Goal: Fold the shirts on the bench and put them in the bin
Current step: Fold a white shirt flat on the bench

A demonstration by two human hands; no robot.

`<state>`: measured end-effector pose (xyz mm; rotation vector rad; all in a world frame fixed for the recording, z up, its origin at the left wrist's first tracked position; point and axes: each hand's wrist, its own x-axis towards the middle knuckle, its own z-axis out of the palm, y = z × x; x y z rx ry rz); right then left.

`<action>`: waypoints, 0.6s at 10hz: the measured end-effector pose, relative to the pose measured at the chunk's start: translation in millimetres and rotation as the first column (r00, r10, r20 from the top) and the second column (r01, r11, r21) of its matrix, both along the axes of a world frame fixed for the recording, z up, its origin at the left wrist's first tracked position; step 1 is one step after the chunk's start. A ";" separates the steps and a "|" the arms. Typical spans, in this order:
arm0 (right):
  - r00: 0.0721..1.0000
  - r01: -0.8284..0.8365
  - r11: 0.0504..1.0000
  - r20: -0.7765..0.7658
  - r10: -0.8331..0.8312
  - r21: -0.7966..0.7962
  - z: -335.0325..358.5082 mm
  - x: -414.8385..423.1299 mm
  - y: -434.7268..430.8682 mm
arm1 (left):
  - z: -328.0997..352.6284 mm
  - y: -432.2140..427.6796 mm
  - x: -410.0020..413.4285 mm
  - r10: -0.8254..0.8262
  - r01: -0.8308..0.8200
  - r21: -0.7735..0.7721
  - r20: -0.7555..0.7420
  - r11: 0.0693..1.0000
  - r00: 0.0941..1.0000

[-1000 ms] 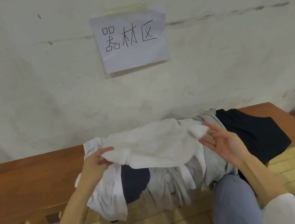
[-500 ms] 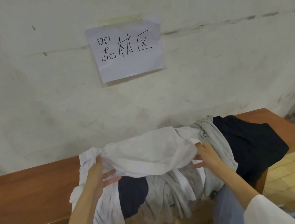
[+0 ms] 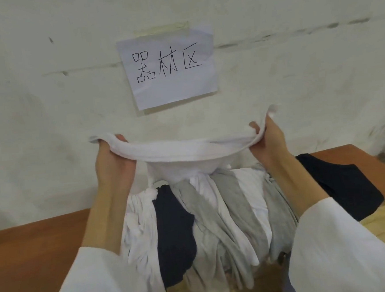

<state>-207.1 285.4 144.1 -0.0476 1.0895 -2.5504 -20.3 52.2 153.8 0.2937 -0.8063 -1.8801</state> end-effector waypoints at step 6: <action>0.930 0.286 0.026 -0.284 0.235 0.958 -159.9 102.7 146.3 | -152.0 91.2 162.7 0.130 0.049 -0.158 0.926 0.986 0.356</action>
